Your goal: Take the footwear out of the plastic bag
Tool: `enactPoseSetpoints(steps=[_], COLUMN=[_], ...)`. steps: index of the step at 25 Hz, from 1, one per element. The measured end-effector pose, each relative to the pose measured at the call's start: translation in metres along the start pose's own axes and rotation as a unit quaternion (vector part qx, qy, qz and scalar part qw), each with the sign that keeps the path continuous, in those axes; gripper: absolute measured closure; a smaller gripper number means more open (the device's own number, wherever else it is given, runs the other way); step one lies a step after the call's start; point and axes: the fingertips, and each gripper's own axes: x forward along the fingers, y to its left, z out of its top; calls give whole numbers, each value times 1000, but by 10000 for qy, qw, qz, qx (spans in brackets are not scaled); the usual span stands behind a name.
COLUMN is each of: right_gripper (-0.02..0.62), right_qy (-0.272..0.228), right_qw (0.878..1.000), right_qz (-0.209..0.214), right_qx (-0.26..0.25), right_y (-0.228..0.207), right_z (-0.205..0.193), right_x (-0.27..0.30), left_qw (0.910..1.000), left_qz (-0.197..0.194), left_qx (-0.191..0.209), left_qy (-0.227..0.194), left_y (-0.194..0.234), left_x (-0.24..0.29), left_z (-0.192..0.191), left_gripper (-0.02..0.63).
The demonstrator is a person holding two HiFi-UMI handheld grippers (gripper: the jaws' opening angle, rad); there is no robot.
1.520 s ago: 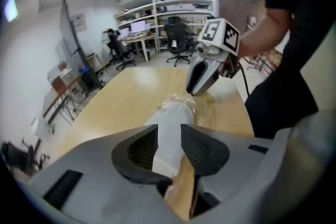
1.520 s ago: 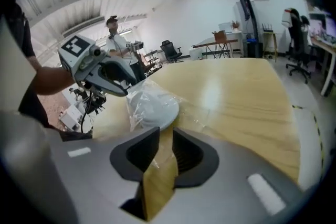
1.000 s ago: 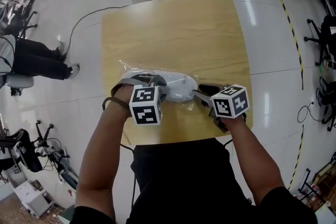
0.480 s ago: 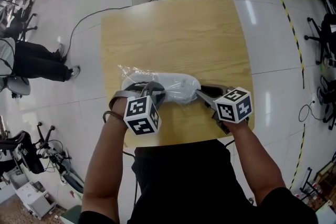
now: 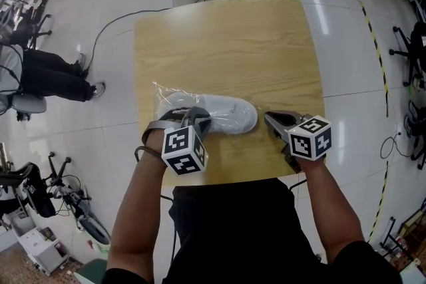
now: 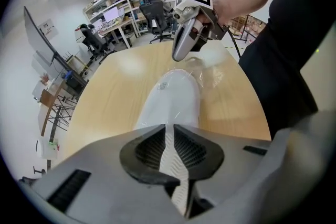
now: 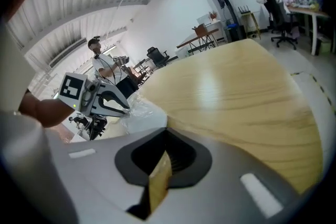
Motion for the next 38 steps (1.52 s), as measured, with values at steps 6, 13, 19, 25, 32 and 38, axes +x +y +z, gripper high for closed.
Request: enactPoseSetpoints(steps=[6,13,19,25,32,38], right_gripper=[454,438,497,526,541,546], right_qy=[216,537,302,234,210,149], right_qw=[9963,9946,9947,9944,9926,9916], right_qz=[435,395,664,760,871,825], right_qx=[710,801,717,693,821,987], right_y=[21,32,42,37,37,27], right_z=[-11,-18,-8,-11,-10,-11], right_x=[23,42,32,19,4,-11], left_qw=[9992,9989,9981,9968,9948,9941], left_qz=[177,236,317,389,597,651], left_qx=[-329,-374,-505,-641,-801,-848], left_qy=[-120,-162,-182,-267,-193,-158], left_y=[-5,-5,-5,-10,-9,-2], left_x=[-5,-4,-10,-15,-17,-13], left_z=[-5,-7,-9,-10,-13,-13], left_gripper=[558,562,566,564,545,541])
